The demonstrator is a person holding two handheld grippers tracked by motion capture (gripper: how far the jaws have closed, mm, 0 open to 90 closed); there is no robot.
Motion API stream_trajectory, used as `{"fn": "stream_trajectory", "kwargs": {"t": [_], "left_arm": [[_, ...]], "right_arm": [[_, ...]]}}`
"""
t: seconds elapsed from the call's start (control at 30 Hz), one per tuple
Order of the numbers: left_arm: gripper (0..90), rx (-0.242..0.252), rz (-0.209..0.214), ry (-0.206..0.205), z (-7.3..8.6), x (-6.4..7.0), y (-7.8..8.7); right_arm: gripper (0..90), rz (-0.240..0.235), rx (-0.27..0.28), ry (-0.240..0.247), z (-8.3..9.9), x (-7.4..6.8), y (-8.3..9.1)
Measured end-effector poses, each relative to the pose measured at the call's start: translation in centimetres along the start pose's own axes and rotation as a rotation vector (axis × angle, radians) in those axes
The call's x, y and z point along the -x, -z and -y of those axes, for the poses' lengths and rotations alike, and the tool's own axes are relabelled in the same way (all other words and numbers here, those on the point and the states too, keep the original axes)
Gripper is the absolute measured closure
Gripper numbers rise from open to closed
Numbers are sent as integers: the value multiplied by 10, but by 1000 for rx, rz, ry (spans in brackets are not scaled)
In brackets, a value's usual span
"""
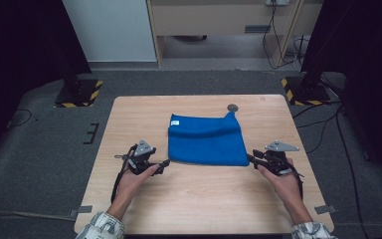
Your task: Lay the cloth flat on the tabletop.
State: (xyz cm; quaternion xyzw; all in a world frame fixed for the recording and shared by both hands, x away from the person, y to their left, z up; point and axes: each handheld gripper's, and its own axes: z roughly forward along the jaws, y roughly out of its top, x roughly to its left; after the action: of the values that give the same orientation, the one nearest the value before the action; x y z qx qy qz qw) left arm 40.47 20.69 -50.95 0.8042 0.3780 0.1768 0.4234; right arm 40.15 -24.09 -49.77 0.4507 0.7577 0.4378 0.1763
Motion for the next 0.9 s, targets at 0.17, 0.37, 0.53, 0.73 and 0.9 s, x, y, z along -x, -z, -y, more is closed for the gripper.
{"fn": "stream_trajectory", "kwargs": {"t": [0.17, 0.37, 0.53, 0.73, 0.9], "left_arm": [[215, -29, 8, -22, 5, 6, -7], [262, -48, 4, -18, 7, 6, -18], [280, -70, -3, -16, 4, 7, -26], [362, -103, -3, -1, 2, 7, -35], [481, -114, -4, -8, 1, 7, -40]], "right_arm": [[614, 18, -43, 7, 8, 6, -5], [518, -9, -96, 6, 12, 5, -20], [426, -7, -123, 23, 11, -1, -31], [412, -9, -156, 34, 11, -5, -38], [531, -8, -169, 56, 12, -6, -41]]}}
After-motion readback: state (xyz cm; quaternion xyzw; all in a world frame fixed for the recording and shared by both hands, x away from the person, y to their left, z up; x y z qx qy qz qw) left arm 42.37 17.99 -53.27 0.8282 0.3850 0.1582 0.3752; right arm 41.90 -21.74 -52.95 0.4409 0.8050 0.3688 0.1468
